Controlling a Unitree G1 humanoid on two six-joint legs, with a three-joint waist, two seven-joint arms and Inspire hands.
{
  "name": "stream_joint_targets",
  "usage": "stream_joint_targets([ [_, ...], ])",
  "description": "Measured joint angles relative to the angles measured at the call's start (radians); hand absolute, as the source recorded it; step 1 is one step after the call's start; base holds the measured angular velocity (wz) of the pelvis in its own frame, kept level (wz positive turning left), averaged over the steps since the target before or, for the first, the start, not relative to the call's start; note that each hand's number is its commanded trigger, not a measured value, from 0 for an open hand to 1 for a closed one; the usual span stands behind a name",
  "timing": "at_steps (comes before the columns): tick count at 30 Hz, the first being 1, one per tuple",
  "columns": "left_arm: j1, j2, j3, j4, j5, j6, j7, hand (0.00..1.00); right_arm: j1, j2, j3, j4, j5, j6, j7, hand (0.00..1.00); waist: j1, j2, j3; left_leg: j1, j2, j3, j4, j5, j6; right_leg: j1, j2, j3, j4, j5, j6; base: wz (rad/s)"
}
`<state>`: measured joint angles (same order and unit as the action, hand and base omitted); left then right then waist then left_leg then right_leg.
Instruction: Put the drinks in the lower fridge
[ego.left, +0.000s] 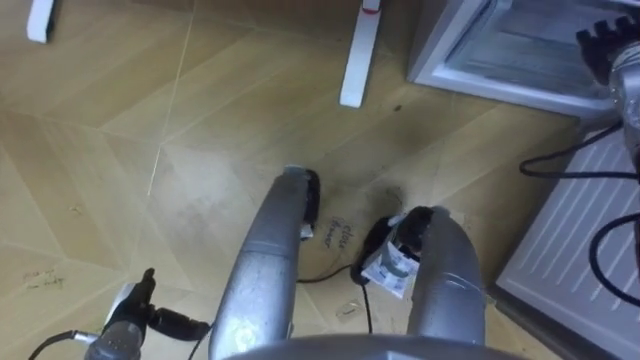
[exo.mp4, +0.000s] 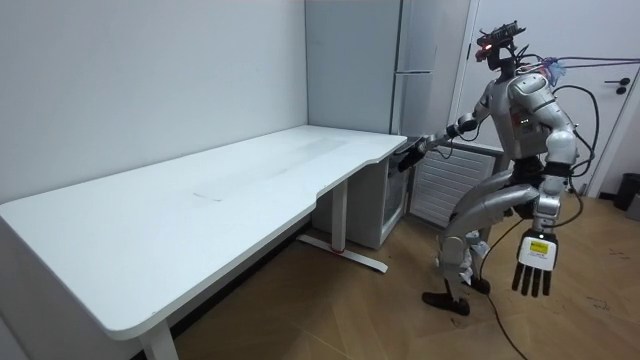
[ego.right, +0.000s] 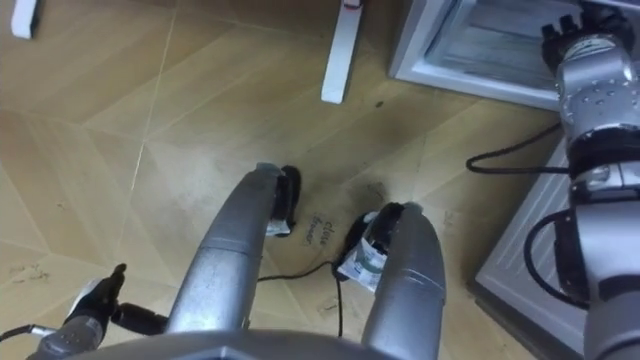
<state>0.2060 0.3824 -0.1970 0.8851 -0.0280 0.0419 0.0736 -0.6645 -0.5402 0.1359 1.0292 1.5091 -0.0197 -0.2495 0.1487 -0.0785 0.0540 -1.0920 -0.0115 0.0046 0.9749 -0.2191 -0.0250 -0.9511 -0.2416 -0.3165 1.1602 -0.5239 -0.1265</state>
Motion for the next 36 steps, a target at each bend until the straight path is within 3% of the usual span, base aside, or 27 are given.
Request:
stream_joint_targets([
  [5, -0.017, 0.029, 0.001, 0.033, -0.042, -0.016, -0.002, 0.00, 0.010, -0.008, 0.039, 0.105, -0.113, 0.050, 0.117, 0.00, -0.007, -0.013, 0.0055, 0.069, 0.006, -0.011, -0.070, 0.010, 0.000, 0.078, 0.024, -0.019, -0.093, 0.027, -0.002, 0.01],
  [11, -0.039, 0.029, 0.071, 0.093, -0.041, -0.020, -0.024, 0.00, 0.070, -0.021, 0.039, 0.235, -0.323, 0.131, 0.319, 0.00, -0.028, -0.018, 0.0041, 0.205, 0.006, -0.001, -0.161, 0.010, 0.009, 0.237, 0.039, -0.041, -0.235, 0.051, 0.034, 0.05],
  [14, -0.058, 0.029, 0.084, 0.126, -0.018, -0.014, -0.025, 0.00, 0.136, -0.024, 0.036, 0.279, -0.448, 0.134, 0.415, 0.00, -0.038, -0.015, 0.0020, 0.306, 0.016, 0.013, -0.214, 0.009, 0.014, 0.362, 0.057, -0.055, -0.332, 0.066, 0.060, 0.08],
  [16, -0.065, 0.028, 0.086, 0.127, -0.014, -0.011, -0.026, 0.00, 0.184, -0.025, 0.030, 0.287, -0.543, 0.130, 0.456, 0.00, -0.043, -0.012, -0.0026, 0.376, 0.015, 0.016, -0.258, 0.005, 0.022, 0.436, 0.074, -0.055, -0.401, 0.079, 0.077, -0.02],
  [20, -0.096, 0.018, 0.085, 0.148, 0.020, -0.014, -0.025, 0.00, 0.353, -0.017, 0.019, 0.277, -0.874, 0.108, 0.512, 0.00, -0.038, 0.018, -0.0274, 0.535, 0.017, 0.020, -0.362, 0.000, 0.034, 0.612, 0.110, -0.067, -0.570, 0.130, 0.104, -0.02],
  [23, -0.078, 0.015, 0.076, 0.150, 0.028, -0.015, -0.019, 0.00, 0.488, 0.025, 0.039, 0.267, -1.029, 0.108, 0.500, 0.00, -0.032, 0.023, -0.0499, 0.657, 0.015, 0.045, -0.452, 0.004, 0.039, 0.729, 0.124, -0.060, -0.678, 0.161, 0.118, -0.14],
  [25, -0.069, -0.003, 0.076, 0.160, 0.052, -0.007, -0.014, 0.00, 0.560, 0.063, 0.040, 0.261, -1.090, 0.109, 0.488, 0.00, -0.041, 0.030, -0.0550, 0.724, 0.013, 0.053, -0.495, 0.005, 0.039, 0.803, 0.129, -0.066, -0.739, 0.177, 0.124, -0.07],
  [28, -0.052, -0.043, 0.082, 0.164, 0.086, -0.005, -0.007, 0.00, 0.662, 0.121, 0.036, 0.260, -1.109, 0.108, 0.489, 0.00, -0.062, 0.037, -0.0557, 0.793, 0.004, 0.051, -0.532, 0.005, 0.039, 0.880, 0.141, -0.065, -0.806, 0.190, 0.134, 0.04],
  [33, -0.009, -0.103, 0.134, 0.176, 0.192, -0.003, 0.001, 0.00, 0.778, 0.234, -0.019, 0.260, -1.154, 0.107, 0.493, 0.00, -0.096, 0.027, -0.0510, 0.899, -0.010, 0.061, -0.593, 0.005, 0.037, 0.988, 0.140, -0.070, -0.872, 0.199, 0.142, -0.02],
  [36, 0.012, -0.131, 0.159, 0.173, 0.219, 0.003, 0.001, 0.00, 0.804, 0.255, -0.048, 0.265, -1.169, 0.107, 0.491, 0.00, -0.120, 0.034, -0.0493, 0.921, -0.015, 0.062, -0.605, 0.005, 0.037, 1.015, 0.140, -0.075, -0.888, 0.203, 0.148, 0.07],
])
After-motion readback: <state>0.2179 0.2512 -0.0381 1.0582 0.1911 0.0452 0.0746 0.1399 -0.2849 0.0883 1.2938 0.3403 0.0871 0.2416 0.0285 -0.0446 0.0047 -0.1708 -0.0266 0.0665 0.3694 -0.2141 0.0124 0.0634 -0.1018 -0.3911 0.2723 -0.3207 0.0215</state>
